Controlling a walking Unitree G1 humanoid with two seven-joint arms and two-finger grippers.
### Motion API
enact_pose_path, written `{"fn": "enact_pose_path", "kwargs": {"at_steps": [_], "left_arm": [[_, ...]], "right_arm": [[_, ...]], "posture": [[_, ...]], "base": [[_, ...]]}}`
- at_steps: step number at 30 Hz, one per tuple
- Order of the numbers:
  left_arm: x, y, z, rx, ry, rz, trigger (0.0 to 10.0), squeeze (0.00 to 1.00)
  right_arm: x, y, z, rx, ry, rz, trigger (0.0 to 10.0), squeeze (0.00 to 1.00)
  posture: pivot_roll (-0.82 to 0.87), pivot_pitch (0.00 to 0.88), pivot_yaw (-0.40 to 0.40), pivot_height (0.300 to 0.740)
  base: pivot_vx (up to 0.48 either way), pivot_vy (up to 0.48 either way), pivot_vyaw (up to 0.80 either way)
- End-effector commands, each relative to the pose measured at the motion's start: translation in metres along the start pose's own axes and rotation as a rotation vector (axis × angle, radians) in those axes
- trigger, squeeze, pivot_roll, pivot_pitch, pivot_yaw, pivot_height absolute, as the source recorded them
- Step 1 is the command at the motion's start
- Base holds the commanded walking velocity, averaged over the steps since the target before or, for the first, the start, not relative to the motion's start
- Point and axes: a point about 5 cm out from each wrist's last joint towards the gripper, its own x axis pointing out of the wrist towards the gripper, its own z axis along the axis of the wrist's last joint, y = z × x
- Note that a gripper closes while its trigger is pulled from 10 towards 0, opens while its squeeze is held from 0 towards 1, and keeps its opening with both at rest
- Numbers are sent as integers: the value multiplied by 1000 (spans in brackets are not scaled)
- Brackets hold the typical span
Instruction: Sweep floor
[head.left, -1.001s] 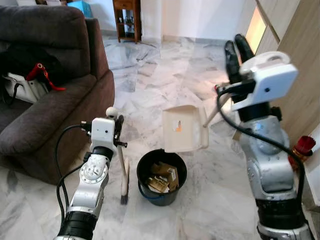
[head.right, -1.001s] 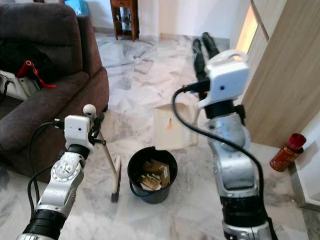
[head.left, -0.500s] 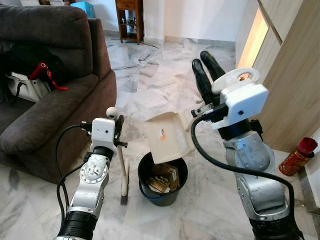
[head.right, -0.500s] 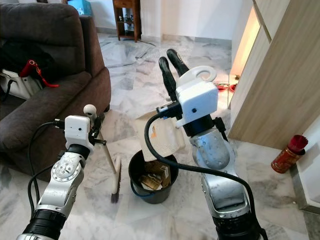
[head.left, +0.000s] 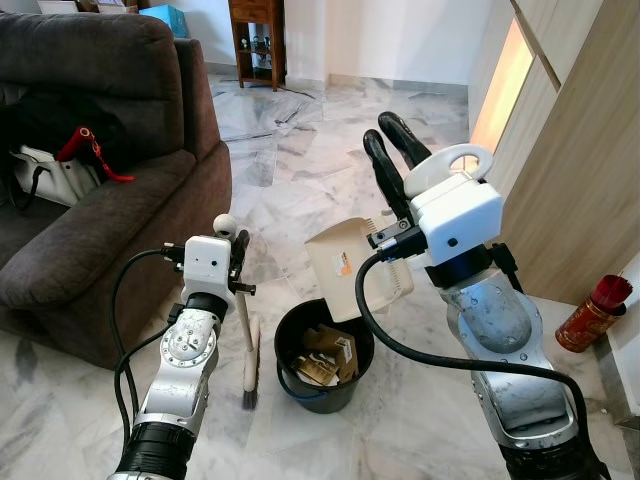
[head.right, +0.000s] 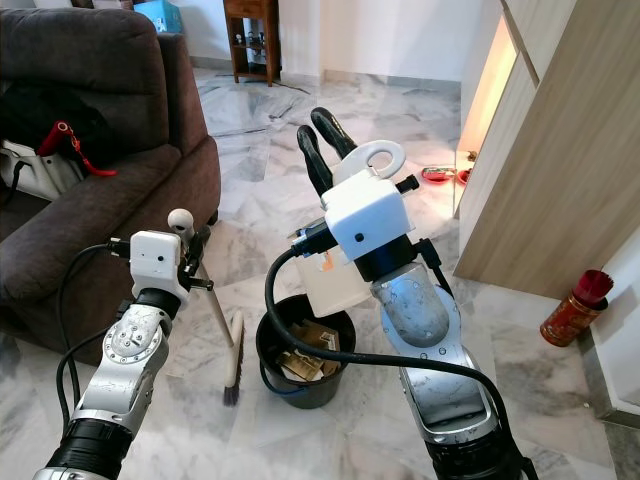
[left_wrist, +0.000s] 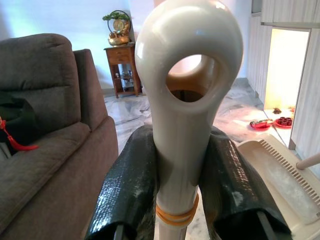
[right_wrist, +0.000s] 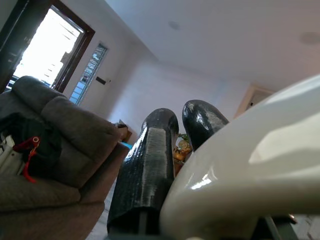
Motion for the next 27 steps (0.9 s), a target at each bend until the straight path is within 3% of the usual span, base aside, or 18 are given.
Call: {"fn": "enact_pose_path", "kwargs": {"at_steps": [1, 19, 27], "left_arm": [[5, -1, 16, 6, -84, -7, 10000, 0], [6, -4, 17, 1, -99, -17, 10000, 0], [6, -4, 17, 1, -101, -16, 10000, 0]], "right_arm": [[1, 0, 20, -58, -102, 13, 10000, 0], [-1, 21, 13, -35, -48, 187, 10000, 0], [-1, 19, 14, -54, -50, 165, 10000, 0]], "posture": [[-106, 0, 5, 740], [-108, 0, 3, 740], [-109, 0, 1, 740]], "base": [[0, 0, 0], [0, 0, 0], [0, 0, 0]]}}
